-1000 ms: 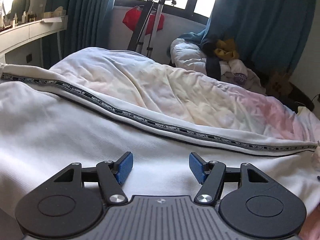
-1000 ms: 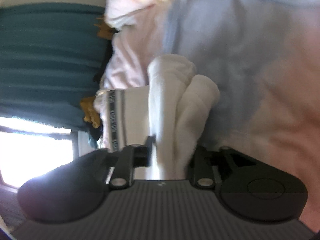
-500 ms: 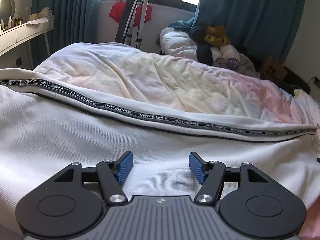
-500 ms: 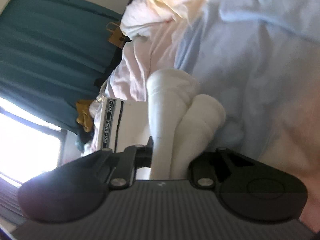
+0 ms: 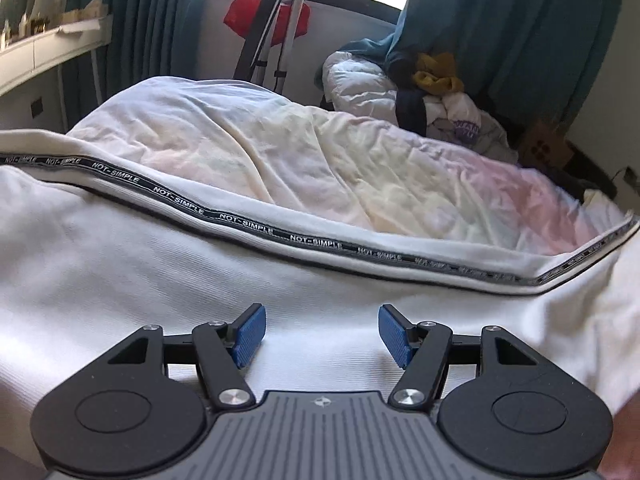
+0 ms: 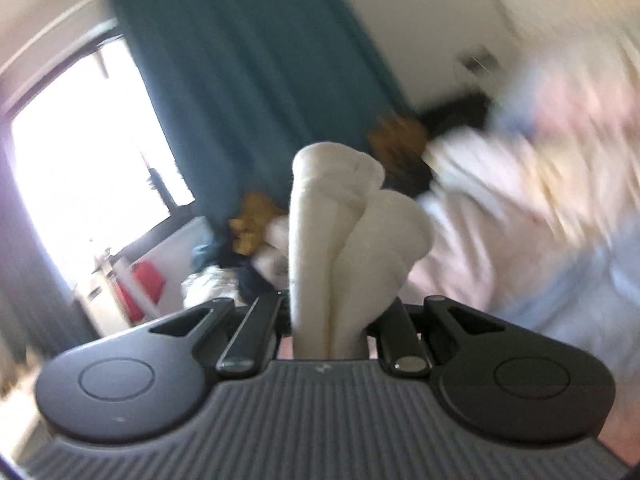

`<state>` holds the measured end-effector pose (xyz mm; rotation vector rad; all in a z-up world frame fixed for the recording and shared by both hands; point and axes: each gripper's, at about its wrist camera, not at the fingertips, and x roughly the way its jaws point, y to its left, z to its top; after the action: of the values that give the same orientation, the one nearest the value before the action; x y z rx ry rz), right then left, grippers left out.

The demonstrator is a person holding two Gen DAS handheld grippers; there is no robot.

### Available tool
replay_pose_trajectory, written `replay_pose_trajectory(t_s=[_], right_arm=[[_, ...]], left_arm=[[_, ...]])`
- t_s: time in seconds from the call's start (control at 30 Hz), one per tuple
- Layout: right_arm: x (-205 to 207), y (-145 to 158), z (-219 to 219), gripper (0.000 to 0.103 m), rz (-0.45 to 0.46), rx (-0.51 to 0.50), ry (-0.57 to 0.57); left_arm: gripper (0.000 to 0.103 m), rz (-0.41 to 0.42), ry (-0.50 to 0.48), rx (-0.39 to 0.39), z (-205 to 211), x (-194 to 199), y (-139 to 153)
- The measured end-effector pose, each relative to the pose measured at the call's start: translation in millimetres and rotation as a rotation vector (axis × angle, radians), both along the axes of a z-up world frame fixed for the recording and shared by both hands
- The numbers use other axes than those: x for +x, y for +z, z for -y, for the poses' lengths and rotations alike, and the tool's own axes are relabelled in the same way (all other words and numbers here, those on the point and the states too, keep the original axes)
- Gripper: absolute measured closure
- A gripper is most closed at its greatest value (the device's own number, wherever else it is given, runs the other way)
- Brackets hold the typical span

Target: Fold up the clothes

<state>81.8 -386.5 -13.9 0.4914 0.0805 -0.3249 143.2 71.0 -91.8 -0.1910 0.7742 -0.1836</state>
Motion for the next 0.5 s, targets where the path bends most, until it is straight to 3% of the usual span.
replay_pose_trajectory(t_s=[0.17,0.27,0.37,0.5], right_arm=[[-1.4,45.2,-96.1,0.09,0.026,-0.295,0.185],[-6.8,36.6,-158.2,0.09,-0.01,-0.434,0.314],[-15.3,1.5,-219.2,0.09,-0.089,-0.545,0.447],[-22.6,-74.0,-280.7,0.09,-0.259,-0.671,0.637]], left_arm=[[0.037,0.025,0.017,-0.031,-8.0,-6.9,14.3],[0.034,0.044,0.028,-0.046,-14.5,-13.1,23.6],[0.032,0.061,0.057,-0.072,-26.5,-17.7,32.9],[0.03,0.066,0.076,-0.119,-41.4,-22.1,37.8]])
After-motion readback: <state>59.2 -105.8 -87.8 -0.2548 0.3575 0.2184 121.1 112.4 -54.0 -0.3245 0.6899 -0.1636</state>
